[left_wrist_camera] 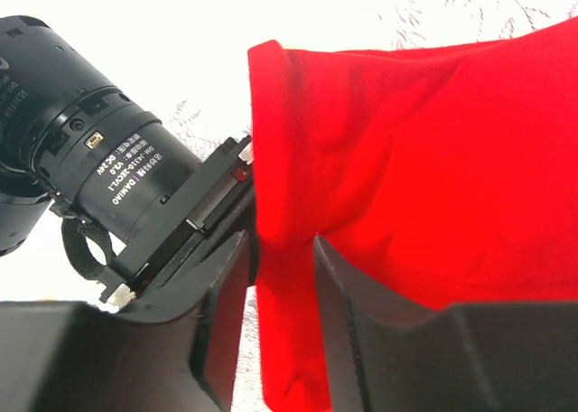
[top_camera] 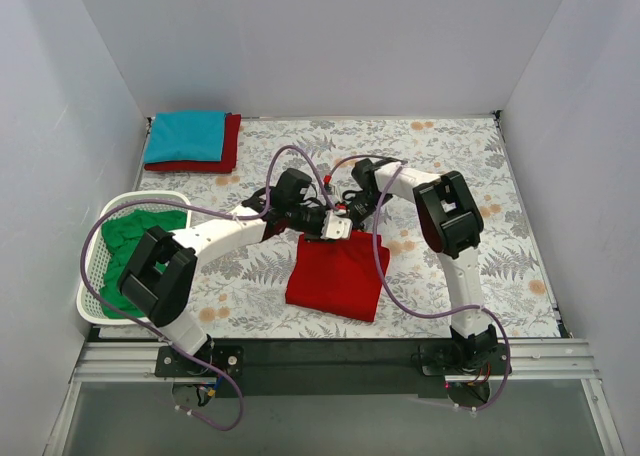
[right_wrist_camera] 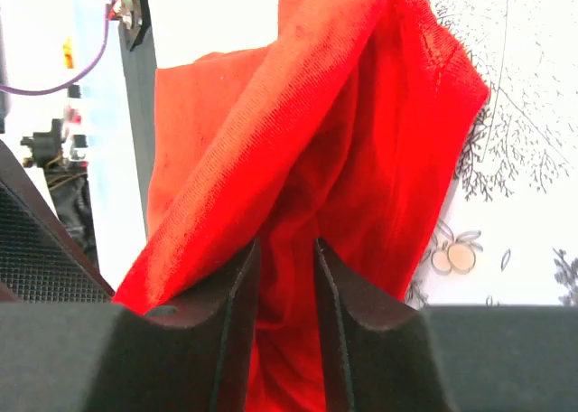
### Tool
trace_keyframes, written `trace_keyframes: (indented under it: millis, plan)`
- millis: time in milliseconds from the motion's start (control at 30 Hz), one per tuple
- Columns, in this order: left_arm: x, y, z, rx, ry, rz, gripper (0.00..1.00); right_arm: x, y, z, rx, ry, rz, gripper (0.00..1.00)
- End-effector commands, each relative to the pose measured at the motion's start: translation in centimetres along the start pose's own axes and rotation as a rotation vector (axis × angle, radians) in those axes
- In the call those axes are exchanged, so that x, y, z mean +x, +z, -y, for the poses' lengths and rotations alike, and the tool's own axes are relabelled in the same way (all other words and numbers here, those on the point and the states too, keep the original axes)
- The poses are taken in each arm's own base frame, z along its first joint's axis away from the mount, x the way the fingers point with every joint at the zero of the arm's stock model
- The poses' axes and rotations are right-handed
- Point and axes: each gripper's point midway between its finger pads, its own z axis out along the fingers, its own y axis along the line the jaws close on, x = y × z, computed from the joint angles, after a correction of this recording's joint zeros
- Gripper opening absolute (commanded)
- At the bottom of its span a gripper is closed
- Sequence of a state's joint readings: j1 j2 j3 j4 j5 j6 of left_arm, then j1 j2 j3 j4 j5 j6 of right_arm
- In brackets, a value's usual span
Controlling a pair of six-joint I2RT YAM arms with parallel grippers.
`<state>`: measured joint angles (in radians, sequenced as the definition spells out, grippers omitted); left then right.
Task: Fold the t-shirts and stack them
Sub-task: Fold the tshirt
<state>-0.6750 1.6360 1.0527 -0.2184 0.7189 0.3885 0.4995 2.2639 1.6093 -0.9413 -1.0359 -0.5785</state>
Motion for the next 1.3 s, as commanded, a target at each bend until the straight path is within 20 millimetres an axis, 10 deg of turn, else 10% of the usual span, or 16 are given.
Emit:
trace_keyframes:
  millis: [0,267,467,600,833,1267]
  plan:
    - [-2.8,-1.6,-1.2,-0.054,0.078,0.065,0.35,-1.4,-1.9,-1.7,0.067,-0.067,-0.011,0.38]
    - [-3.6,-5.6,-1.6,-0.06,-0.179,0.03,0.4,-2.7,-8.0,-0.5,0.252,-0.117,-0.01,0.6]
    - [1.3,-8.5,-2.8,-0.018,-0.662,-0.034,0.46,-2.0,-12.9,0.8,0.321,-0.091,0.017,0.7]
    - [4.2,-9.7,-5.2,0.058,-0.93,-0.036,0.48,0.3,-12.4,-0.3,0.274,-0.073,0.011,0.73]
    - [8.6,-7.3,-3.1,0.182,-1.287,-0.096,0.5,2.6,-10.8,0.5,0.22,-0.061,-0.015,0.72]
    - [12.0,-4.3,-2.1,0.182,-1.439,-0.116,0.51,4.0,-9.0,1.4,0.176,-0.023,-0.034,0.65]
